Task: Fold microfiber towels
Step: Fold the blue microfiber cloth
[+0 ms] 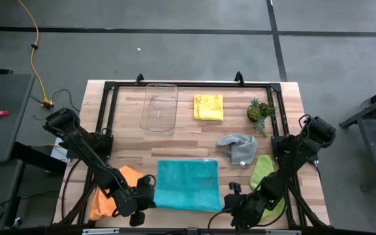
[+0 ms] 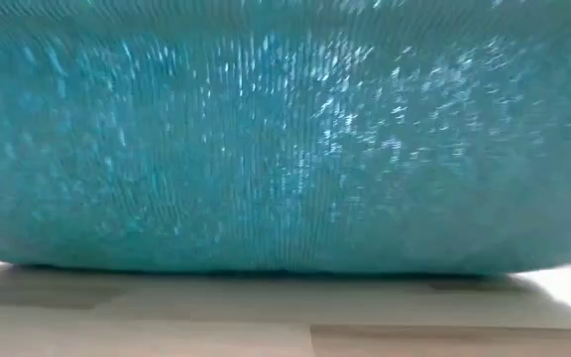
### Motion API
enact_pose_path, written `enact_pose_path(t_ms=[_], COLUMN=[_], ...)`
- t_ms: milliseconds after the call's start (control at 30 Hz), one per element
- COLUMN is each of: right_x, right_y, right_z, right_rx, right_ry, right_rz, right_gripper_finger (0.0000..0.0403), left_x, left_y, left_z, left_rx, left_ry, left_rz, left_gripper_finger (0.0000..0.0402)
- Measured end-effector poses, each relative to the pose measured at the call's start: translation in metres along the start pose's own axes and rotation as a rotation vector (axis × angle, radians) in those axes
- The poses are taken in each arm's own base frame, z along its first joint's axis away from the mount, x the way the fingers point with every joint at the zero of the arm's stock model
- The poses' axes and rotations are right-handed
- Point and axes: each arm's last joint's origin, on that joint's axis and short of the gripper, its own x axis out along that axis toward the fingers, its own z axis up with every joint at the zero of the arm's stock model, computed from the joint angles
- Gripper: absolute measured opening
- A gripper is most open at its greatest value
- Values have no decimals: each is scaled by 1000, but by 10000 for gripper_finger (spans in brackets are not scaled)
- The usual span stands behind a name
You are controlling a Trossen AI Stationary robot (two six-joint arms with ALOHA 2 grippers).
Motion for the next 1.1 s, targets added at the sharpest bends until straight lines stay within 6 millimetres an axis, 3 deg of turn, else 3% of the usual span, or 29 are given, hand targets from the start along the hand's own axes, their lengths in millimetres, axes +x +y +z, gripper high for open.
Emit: enact_pose_path(t_ms=[267, 467, 733, 1100], right_x=[-7, -3, 0, 2], right_y=[3, -15, -44, -61], right_z=[7, 18, 19, 26], right_rx=[-26, -20, 38, 111], right_ry=[-34, -48, 29, -3], right_rz=[47, -47, -250, -360], right_gripper_finger=[0, 0, 0, 0], left_x=[0, 3, 3, -5], left_y=[-5, 5, 29, 51], left_z=[3, 12, 18, 16], left_rx=[5, -8, -11, -59], left_ry=[-9, -30, -14, -28], left_rz=[-64, -21, 165, 410], left_gripper_finger=[0, 0, 0, 0])
